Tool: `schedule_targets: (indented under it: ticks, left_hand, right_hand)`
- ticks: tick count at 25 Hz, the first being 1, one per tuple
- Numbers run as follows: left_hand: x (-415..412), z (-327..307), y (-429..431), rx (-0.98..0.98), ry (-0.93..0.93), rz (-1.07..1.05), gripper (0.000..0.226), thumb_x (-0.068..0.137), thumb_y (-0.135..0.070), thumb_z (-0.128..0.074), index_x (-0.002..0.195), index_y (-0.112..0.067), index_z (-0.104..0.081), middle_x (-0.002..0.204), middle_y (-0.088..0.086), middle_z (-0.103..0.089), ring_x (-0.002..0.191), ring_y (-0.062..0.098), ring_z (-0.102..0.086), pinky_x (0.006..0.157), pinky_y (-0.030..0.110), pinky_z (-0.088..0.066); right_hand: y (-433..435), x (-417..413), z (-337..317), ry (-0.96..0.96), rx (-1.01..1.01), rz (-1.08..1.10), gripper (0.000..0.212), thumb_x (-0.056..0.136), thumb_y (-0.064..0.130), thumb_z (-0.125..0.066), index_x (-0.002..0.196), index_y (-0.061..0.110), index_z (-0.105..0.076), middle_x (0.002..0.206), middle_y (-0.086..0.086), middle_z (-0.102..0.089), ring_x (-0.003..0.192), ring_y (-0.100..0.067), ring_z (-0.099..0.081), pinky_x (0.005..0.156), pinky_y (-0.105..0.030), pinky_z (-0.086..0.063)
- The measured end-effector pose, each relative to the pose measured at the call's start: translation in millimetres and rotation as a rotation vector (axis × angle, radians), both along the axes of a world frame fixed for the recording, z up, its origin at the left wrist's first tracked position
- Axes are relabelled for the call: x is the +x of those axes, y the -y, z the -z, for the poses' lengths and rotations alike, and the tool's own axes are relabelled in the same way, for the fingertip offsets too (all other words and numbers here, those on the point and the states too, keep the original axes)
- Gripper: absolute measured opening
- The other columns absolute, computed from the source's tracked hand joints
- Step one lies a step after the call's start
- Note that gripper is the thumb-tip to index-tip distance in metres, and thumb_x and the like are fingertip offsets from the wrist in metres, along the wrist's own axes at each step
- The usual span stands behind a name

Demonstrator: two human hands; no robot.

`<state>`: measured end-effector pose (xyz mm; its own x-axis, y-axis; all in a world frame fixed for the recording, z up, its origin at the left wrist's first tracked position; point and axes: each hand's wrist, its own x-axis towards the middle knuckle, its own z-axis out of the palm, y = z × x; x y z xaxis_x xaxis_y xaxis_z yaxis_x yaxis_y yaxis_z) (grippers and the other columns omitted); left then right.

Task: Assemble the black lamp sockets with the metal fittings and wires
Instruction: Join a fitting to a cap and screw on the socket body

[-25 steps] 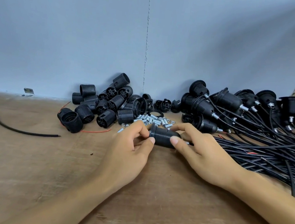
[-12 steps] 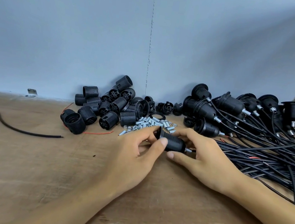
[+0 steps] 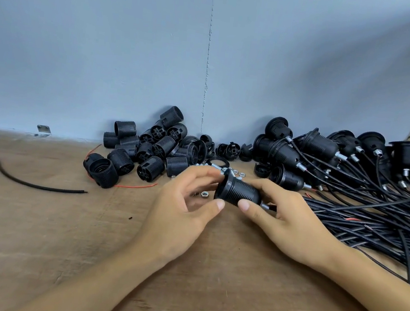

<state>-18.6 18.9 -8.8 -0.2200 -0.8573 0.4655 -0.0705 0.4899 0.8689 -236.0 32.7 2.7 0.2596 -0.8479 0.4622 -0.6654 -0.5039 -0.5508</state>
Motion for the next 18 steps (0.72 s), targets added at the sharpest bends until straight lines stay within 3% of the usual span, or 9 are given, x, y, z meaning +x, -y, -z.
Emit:
schedule_targets:
  ticks: [2, 5, 8, 10, 13, 15, 18]
  left_hand:
    - [-0.1, 0.2, 1.9, -0.022, 0.072, -0.044, 0.045, 0.085, 0.0, -0.077, 0.115, -0.032, -0.071, 0.116, -0.021, -0.073, 0.115, -0.002, -0.064, 0.097, 0.016, -0.049]
    - [-1.4, 1.7, 1.5, -0.017, 0.093, -0.071, 0.036, 0.083, -0.007, -0.08, 0.103, -0.036, -0.077, 0.115, -0.023, -0.072, 0.116, 0.0, -0.064, 0.103, 0.031, -0.05]
    - [-3.3, -1.0, -1.5, -0.029, 0.075, -0.112, 0.021, 0.073, -0.039, -0.079, 0.093, -0.045, -0.078, 0.118, -0.029, -0.068, 0.119, -0.005, -0.06, 0.098, 0.018, -0.049]
    - [-3.1, -0.2, -1.1, -0.019, 0.042, -0.101, 0.021, 0.073, -0.049, -0.076, 0.093, -0.045, -0.078, 0.117, -0.023, -0.069, 0.117, -0.006, -0.061, 0.089, 0.01, -0.049]
    - [-2.0, 0.6, 1.3, 0.007, 0.01, -0.085, 0.006, 0.085, -0.031, -0.081, 0.087, -0.036, -0.082, 0.114, -0.014, -0.072, 0.112, -0.007, -0.063, 0.083, 0.005, -0.048]
    - [-0.6, 1.3, 2.0, 0.026, -0.003, -0.076, 0.013, 0.086, -0.019, -0.08, 0.09, -0.031, -0.082, 0.113, -0.013, -0.073, 0.11, -0.005, -0.065, 0.083, 0.006, -0.048]
    - [0.1, -0.1, -0.2, 0.022, 0.011, 0.008, 0.033, 0.088, -0.002, -0.074, 0.113, -0.024, -0.075, 0.115, -0.016, -0.074, 0.112, 0.0, -0.067, 0.088, 0.009, -0.049]
  right_hand:
    - [-0.2, 0.0, -0.5, 0.016, -0.005, -0.003, 0.04, 0.092, 0.052, -0.057, 0.125, 0.031, -0.061, 0.108, 0.021, -0.069, 0.095, 0.002, -0.064, 0.074, -0.012, -0.046]
    - [-0.6, 1.3, 0.0, -0.006, -0.009, 0.002, 0.044, 0.091, 0.054, -0.056, 0.126, 0.029, -0.062, 0.105, 0.019, -0.07, 0.091, 0.002, -0.064, 0.071, -0.01, -0.044]
    - [-0.7, 1.8, -0.4, -0.031, -0.003, 0.001, 0.045, 0.091, 0.056, -0.054, 0.128, 0.029, -0.06, 0.108, 0.018, -0.07, 0.091, -0.001, -0.064, 0.073, -0.015, -0.047]
    - [-0.8, 1.4, -0.7, -0.035, 0.008, -0.002, 0.045, 0.092, 0.055, -0.055, 0.128, 0.029, -0.059, 0.11, 0.018, -0.069, 0.096, -0.004, -0.065, 0.08, -0.025, -0.05]
    - [-1.4, 1.2, -0.6, -0.032, 0.008, -0.011, 0.044, 0.091, 0.056, -0.055, 0.126, 0.029, -0.06, 0.108, 0.017, -0.069, 0.096, -0.007, -0.065, 0.08, -0.029, -0.05]
    - [-0.9, 0.2, 0.0, -0.032, -0.002, -0.01, 0.044, 0.091, 0.056, -0.055, 0.126, 0.03, -0.06, 0.108, 0.018, -0.069, 0.095, -0.006, -0.065, 0.077, -0.026, -0.049]
    - [0.9, -1.5, 0.4, -0.023, -0.007, 0.002, 0.043, 0.092, 0.054, -0.056, 0.126, 0.029, -0.061, 0.108, 0.018, -0.069, 0.097, -0.005, -0.065, 0.081, -0.026, -0.05]
